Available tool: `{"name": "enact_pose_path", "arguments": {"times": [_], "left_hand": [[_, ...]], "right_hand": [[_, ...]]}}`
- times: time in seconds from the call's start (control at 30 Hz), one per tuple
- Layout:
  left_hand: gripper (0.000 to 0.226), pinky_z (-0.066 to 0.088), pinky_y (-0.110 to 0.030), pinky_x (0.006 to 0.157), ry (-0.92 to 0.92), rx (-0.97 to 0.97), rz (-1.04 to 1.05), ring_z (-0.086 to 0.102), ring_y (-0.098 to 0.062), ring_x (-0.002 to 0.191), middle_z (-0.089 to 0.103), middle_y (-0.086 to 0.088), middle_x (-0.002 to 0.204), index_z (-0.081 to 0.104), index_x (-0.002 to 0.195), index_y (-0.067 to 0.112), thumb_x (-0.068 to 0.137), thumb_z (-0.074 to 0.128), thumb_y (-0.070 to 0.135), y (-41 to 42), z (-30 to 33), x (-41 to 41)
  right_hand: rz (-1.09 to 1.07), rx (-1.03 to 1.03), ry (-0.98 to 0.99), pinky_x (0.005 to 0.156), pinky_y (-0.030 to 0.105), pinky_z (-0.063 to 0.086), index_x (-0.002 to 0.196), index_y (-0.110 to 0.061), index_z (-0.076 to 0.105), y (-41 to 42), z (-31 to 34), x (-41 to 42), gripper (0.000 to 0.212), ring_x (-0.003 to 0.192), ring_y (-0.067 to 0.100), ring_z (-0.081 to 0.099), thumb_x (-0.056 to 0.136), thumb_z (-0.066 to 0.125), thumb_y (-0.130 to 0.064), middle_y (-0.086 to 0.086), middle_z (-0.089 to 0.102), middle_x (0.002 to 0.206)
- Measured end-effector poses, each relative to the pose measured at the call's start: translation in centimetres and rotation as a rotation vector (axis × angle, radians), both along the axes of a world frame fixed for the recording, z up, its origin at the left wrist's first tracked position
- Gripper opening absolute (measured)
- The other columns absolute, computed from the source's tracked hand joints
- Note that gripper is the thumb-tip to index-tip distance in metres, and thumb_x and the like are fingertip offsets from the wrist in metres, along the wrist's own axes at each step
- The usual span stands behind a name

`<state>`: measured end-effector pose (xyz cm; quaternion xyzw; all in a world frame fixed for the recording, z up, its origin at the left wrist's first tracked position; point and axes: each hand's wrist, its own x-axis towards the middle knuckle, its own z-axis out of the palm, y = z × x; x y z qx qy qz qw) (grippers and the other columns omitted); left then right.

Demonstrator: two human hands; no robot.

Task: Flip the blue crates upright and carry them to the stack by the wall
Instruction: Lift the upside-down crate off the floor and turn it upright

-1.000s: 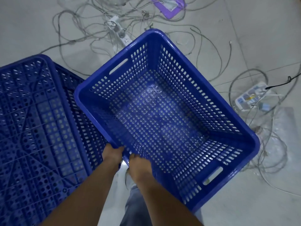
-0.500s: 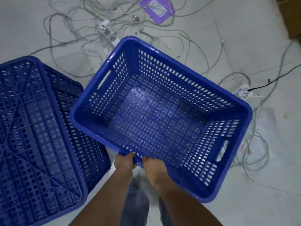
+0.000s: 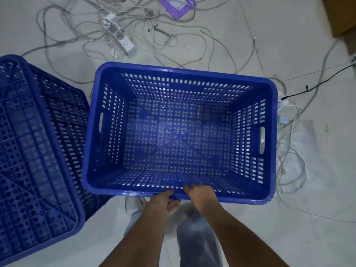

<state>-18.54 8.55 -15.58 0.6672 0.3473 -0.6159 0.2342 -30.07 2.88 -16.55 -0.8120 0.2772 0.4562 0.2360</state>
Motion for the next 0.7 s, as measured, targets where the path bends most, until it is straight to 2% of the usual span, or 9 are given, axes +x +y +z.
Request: {"name": "enact_pose_path", "arguments": {"times": [0.03,0.07,0.17,0.23,0.3,0.37,0.47,0.53,0.7], "left_hand": [[0.024,0.054,-0.037,0.074,0.035,0.011,-0.014,0.07,-0.034,0.095,0.07,-0.027,0.093,0.055,0.114,-0.005,0.096,0.051,0.01,-0.1,0.4,-0.4],[0.022,0.051,-0.039,0.08,0.058,0.018,-0.047,0.066,-0.035,0.102,0.067,-0.026,0.098,0.054,0.114,-0.002,0.098,0.048,0.012,-0.2,0.8,-0.6],[0.021,0.054,-0.033,0.062,0.107,0.063,-0.231,0.063,-0.028,0.072,0.062,-0.018,0.079,0.053,0.097,0.0,0.1,0.043,0.018,-0.3,1.3,-0.6],[0.026,0.05,-0.026,0.053,0.046,0.069,-0.489,0.064,-0.026,0.07,0.066,-0.015,0.082,0.057,0.095,-0.001,0.098,0.044,0.022,-0.6,1.3,0.7],[0.03,0.049,-0.024,0.069,-0.2,0.054,-1.046,0.066,-0.028,0.084,0.069,-0.013,0.098,0.062,0.106,-0.001,0.093,0.049,0.023,-1.6,1.6,3.2],[0.034,0.046,-0.03,0.076,-0.49,0.04,-1.222,0.062,-0.031,0.093,0.065,-0.017,0.11,0.059,0.112,0.0,0.091,0.047,0.023,-3.7,2.6,6.0],[0.04,0.044,-0.04,0.076,-0.785,0.029,-1.303,0.056,-0.037,0.106,0.055,-0.021,0.122,0.045,0.124,0.0,0.093,0.046,0.024,-6.9,3.6,10.5],[0.049,0.046,-0.047,0.085,-0.927,0.047,-1.343,0.049,-0.039,0.117,0.047,-0.022,0.131,0.038,0.13,-0.002,0.092,0.052,0.025,-8.5,4.0,13.0],[0.08,0.043,-0.054,0.101,-0.923,0.155,-1.123,0.043,-0.041,0.126,0.039,-0.023,0.142,0.031,0.139,-0.003,0.08,0.065,0.04,-9.4,2.3,19.1]], "right_hand": [[0.008,0.006,0.007,0.092,0.045,0.045,0.142,-0.009,0.033,-0.2,-0.2,-0.7,0.047,0.121,0.035,0.051,0.096,0.042,-0.009,0.016,0.051,0.133],[0.018,0.011,0.02,0.093,0.045,0.045,0.143,-0.01,0.031,-0.4,-0.2,-1.2,0.049,0.122,0.035,0.051,0.096,0.042,-0.01,0.016,0.051,0.134],[0.018,0.041,0.053,0.094,0.044,0.045,0.145,-0.013,0.029,-0.7,-0.3,-2.3,0.052,0.123,0.035,0.05,0.095,0.044,-0.01,0.016,0.048,0.135],[-0.038,0.102,0.051,0.096,0.044,0.043,0.145,-0.017,0.032,-1.1,-0.1,-2.6,0.051,0.124,0.033,0.049,0.096,0.046,-0.02,0.013,0.047,0.137],[-0.174,0.172,0.019,0.101,0.043,0.04,0.143,-0.019,0.037,-2.5,0.5,-2.9,0.05,0.127,0.03,0.047,0.096,0.044,-0.035,0.009,0.046,0.142],[-0.43,0.148,-0.036,0.101,0.042,0.042,0.139,-0.016,0.044,-5.2,1.2,-3.5,0.05,0.125,0.028,0.049,0.097,0.04,-0.043,0.008,0.048,0.141],[-0.844,-0.076,-0.178,0.082,0.038,0.048,0.123,-0.009,0.054,-10.2,2.6,-5.1,0.037,0.103,0.029,0.058,0.099,0.039,-0.034,0.011,0.055,0.127],[-0.965,-0.296,-0.217,0.072,0.036,0.044,0.115,-0.003,0.055,-13.3,3.3,-6.7,0.03,0.097,0.031,0.056,0.098,0.041,-0.023,0.015,0.054,0.124],[-1.229,-0.639,-0.183,0.094,0.048,0.041,0.126,0.007,0.046,-18.2,3.9,-10.6,0.042,0.12,0.041,0.044,0.089,0.049,-0.012,0.024,0.043,0.132]]}}
